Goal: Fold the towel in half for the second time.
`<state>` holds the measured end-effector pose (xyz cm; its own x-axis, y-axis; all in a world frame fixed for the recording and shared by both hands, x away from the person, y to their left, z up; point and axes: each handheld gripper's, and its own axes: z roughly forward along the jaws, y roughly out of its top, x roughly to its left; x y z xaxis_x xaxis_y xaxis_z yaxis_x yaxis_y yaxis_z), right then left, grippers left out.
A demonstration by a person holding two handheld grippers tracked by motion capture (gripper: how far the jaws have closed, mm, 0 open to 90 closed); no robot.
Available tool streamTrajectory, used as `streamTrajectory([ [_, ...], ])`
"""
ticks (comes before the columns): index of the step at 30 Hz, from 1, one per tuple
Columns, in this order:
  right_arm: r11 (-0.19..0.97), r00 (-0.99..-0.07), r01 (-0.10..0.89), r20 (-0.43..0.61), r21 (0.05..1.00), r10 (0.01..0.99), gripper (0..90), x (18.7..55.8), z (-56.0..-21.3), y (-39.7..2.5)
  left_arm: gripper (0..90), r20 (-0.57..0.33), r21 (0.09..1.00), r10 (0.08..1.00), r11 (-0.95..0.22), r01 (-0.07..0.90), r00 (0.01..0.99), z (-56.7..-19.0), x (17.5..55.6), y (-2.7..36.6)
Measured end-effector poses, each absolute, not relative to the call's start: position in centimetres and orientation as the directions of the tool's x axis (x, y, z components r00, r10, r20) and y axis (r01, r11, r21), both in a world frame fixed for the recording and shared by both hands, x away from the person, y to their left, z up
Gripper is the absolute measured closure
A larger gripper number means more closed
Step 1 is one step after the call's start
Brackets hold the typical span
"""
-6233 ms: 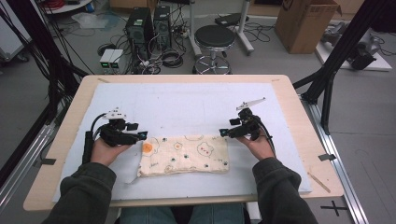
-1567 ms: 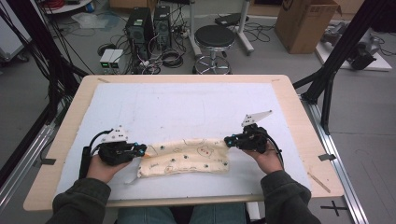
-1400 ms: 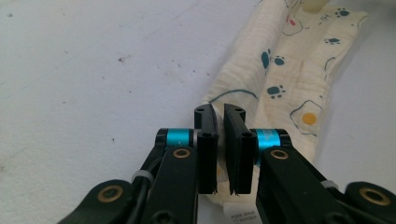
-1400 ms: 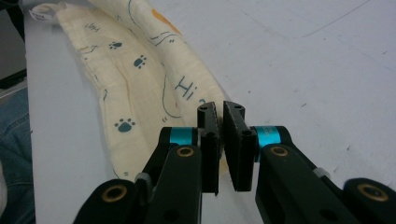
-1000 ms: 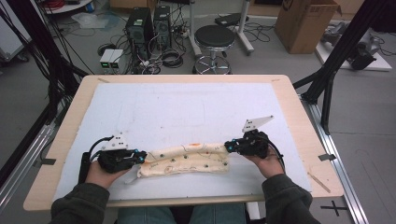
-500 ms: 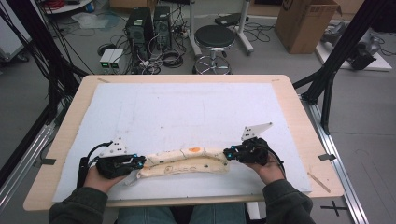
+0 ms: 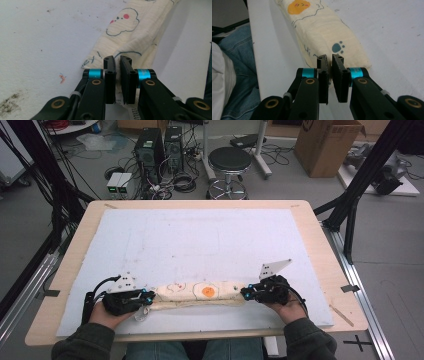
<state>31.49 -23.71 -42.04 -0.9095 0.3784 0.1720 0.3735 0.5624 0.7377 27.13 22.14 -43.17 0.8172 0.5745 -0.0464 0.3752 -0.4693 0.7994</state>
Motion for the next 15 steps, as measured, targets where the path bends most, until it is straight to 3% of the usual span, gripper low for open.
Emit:
streamTrajectory([
  [10,0.571,-0.909,0.383,0.187,0.726,0.372,83.1,30.9,-42.9,-23.9,82.0,-0.037,0.796,0.573,-0.478,0.370,0.819,-43.4,26.8,22.1],
  [15,0.568,-0.910,0.384,0.195,0.728,0.365,76.8,30.7,-43.2,-23.8,77.5,-0.039,0.797,0.568,-0.478,0.368,0.822,-43.5,26.7,22.0],
])
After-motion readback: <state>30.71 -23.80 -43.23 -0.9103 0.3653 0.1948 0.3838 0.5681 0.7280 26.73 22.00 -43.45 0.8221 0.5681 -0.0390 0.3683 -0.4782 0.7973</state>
